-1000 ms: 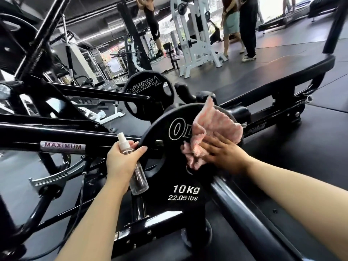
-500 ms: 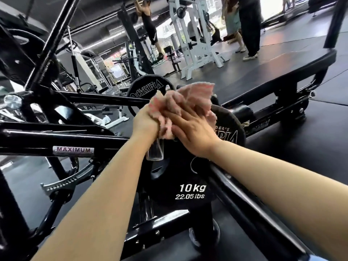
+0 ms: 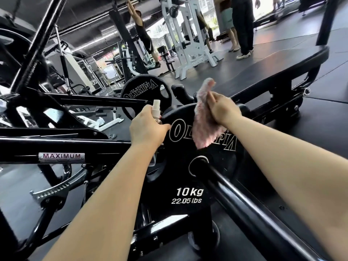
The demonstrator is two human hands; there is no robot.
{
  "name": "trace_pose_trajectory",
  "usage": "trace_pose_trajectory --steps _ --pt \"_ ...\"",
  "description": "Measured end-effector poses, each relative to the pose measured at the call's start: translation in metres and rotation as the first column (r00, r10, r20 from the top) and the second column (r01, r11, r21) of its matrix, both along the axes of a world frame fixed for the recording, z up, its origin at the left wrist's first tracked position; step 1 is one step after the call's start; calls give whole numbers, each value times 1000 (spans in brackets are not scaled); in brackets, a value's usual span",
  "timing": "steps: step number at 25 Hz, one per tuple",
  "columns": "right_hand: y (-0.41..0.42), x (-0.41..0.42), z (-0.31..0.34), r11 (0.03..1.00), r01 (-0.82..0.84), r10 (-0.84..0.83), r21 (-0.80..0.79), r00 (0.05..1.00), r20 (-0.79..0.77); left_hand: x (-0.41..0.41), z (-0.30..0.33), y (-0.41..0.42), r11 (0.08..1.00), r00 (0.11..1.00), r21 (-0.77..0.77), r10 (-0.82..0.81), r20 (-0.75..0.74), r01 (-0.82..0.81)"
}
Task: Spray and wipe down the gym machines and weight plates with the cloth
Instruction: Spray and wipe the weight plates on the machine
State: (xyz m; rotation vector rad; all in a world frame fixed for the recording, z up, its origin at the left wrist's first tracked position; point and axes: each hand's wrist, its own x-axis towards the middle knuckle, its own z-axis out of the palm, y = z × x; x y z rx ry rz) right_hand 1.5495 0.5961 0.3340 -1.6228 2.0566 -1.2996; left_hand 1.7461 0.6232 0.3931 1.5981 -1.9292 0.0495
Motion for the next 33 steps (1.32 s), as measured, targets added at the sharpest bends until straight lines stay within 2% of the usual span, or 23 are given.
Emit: trace_pose_trajectory --steps 3,6,8,10,12,13,14,15,18,21,22,23,24,25,26,27,28,29,31,33 --pt "0 -23 -17 999 19 -30 42 962 271 -1 1 -3 1000 1000 19 -7 -1 7" --pt "12 -9 -21 980 17 60 -197 923 379 1 3 -4 999 1000 44 -2 -15 2" --pt "22 22 -20 927 -70 159 -368 963 216 0 4 -3 998 1000 57 7 -24 -6" --pt "32 49 -30 883 -228 204 -411 974 -103 -1 4 -3 999 999 36 33 1 -33" --pt "30 54 -57 843 -352 131 -406 867 -480 -1 3 -3 998 998 2 56 32 -56" --pt "25 46 -73 827 -398 61 -398 767 -639 -1 3 -3 998 998 -2 57 28 -57" --pt "21 35 -84 817 -420 -5 -394 678 -735 -2 3 -3 999 998 5 53 20 -53" --pt "15 23 -98 810 -434 -38 -394 631 -775 -1 3 -2 999 999 18 48 12 -48" --pt "10 -8 -128 789 -435 -96 -433 610 -787 -1 4 -2 998 999 49 33 1 -33" --pt "27 -30 -161 850 -430 -42 -303 518 -854 -2 4 -1 999 999 44 32 6 -32" --pt "35 -36 -170 867 -426 3 -257 520 -854 -2 4 0 998 999 45 32 6 -32" --pt "43 -37 -176 884 -410 66 -226 587 -807 -2 4 0 998 999 50 33 6 -34" --pt "51 -34 -175 892 -376 109 -249 716 -689 -2 4 0 998 999 57 32 2 -32" --pt "57 -26 -166 901 -316 132 -297 853 -506 -2 4 -1 997 1000 65 31 -2 -31" --pt "60 -15 -150 901 -245 131 -358 941 -313 -2 5 -2 997 1000 72 31 -6 -30" --pt "61 -1 -129 881 -216 148 -420 971 -189 -2 5 -2 997 999 75 34 -6 -33" --pt "59 15 -103 854 -223 150 -470 970 -189 -2 5 -2 997 999 71 42 -1 -42" --pt "55 32 -74 836 -269 159 -478 953 -257 -3 6 -2 997 998 61 54 10 -55" --pt "39 62 -29 866 -316 159 -388 909 -385 -3 6 0 997 997 32 73 29 -74" --pt "27 73 -3 910 -237 78 -341 903 -422 -3 6 0 997 996 20 79 42 -79"
